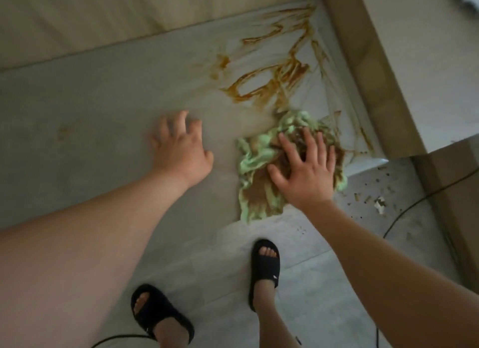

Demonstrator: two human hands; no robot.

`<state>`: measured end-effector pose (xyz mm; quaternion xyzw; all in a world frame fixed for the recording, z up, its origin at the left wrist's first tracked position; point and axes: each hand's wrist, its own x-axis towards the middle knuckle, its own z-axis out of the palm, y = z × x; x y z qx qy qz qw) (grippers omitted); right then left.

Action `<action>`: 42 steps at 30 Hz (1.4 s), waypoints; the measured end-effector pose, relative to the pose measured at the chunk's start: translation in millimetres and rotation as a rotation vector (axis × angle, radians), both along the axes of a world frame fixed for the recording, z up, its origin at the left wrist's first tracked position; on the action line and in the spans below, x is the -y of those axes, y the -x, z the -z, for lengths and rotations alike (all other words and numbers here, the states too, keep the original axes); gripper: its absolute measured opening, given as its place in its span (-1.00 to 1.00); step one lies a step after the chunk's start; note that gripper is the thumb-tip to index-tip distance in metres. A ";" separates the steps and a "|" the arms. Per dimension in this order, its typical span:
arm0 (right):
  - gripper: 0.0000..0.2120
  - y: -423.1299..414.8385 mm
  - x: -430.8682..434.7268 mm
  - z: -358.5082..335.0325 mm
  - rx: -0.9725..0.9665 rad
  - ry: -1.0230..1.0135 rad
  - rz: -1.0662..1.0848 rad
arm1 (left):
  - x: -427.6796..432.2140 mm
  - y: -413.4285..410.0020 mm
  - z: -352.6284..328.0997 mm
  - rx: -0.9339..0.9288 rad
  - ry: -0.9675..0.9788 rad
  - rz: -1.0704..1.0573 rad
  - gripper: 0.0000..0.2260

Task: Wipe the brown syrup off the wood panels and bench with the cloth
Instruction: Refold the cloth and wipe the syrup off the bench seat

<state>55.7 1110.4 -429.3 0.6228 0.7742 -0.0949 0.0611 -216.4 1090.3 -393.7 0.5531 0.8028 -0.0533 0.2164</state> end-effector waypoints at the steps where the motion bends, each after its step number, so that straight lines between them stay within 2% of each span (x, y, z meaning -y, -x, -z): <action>1: -0.31 -5.0 -7.5 -2.3 -0.004 0.039 0.121 | -2.8 -2.8 1.7 -0.015 0.001 -0.007 -0.38; 2: -0.31 -9.0 -11.0 -5.3 -0.013 0.067 0.187 | -5.9 -7.7 3.3 -0.027 0.004 -0.022 -0.37; 6: -0.26 -21.2 -7.9 -8.9 0.008 0.095 0.147 | -7.5 -14.2 3.9 -0.038 0.059 -0.125 -0.28; 10: -0.12 -44.2 -36.5 -8.5 0.011 0.114 0.459 | -23.7 -32.2 0.0 -0.031 0.138 -0.237 -0.16; 14: -0.12 -26.0 -77.1 -4.3 -0.054 0.142 0.635 | -44.4 -51.6 2.6 -0.041 0.243 -0.318 -0.08; 16: -0.15 -7.3 -81.9 -4.0 -0.042 0.134 0.546 | -47.9 -53.9 3.8 -0.042 0.250 -0.331 -0.08; 17: -0.17 4.0 -78.0 -4.3 -0.029 0.137 0.419 | -47.5 -53.0 3.3 -0.042 0.250 -0.335 -0.09; 20: -0.27 18.7 -68.3 -7.3 -0.045 0.111 -0.157 | -47.1 -47.2 -1.3 -0.068 0.268 -0.305 -0.12; 21: -0.29 12.7 -71.8 -8.3 -0.038 0.095 -0.284 | -47.1 -43.5 -2.8 -0.083 0.272 -0.273 -0.14; 22: -0.29 3.3 -78.2 -9.5 -0.009 0.089 -0.310 | -48.0 -38.8 -4.2 -0.095 0.270 -0.238 -0.15; 24: -0.28 -17.4 -93.9 -9.6 0.056 0.099 -0.090 | -50.6 -28.6 -7.5 -0.095 0.234 -0.198 -0.16; 26: -0.28 -22.9 -115.5 -10.1 -0.013 0.123 0.284 | -56.6 -16.8 -11.7 -0.059 0.214 -0.206 -0.10; 28: -0.26 -5.5 -131.7 -9.3 -0.076 0.146 0.477 | -64.0 -6.9 -13.2 -0.018 0.213 -0.240 0.01; 30: -0.23 24.1 -132.9 -9.7 -0.063 0.172 0.337 | -68.5 4.4 -11.6 0.002 0.238 -0.273 0.17; 33: -0.25 34.1 -121.4 -9.4 -0.035 0.136 -0.063 | -71.5 15.5 -6.7 -0.006 0.307 -0.248 0.29; 34: -0.26 28.3 -126.1 -9.2 -0.022 0.110 -0.080 | -74.5 17.5 -5.5 -0.009 0.322 -0.236 0.30; 35: -0.26 22.0 -132.0 -9.2 -0.012 0.105 -0.009 | -76.4 16.5 -4.9 -0.012 0.338 -0.227 0.30; 38: -0.22 30.4 -152.7 -8.6 -0.047 0.152 0.316 | -83.9 10.6 -3.4 -0.017 0.366 -0.240 0.29; 40: -0.22 58.0 -145.6 -6.1 -0.045 0.144 0.239 | -84.7 5.9 -2.9 -0.008 0.370 -0.252 0.28; 42: -0.28 88.0 -131.4 -6.1 -0.076 0.125 -0.051 | -85.0 5.5 -4.2 -0.009 0.376 -0.249 0.28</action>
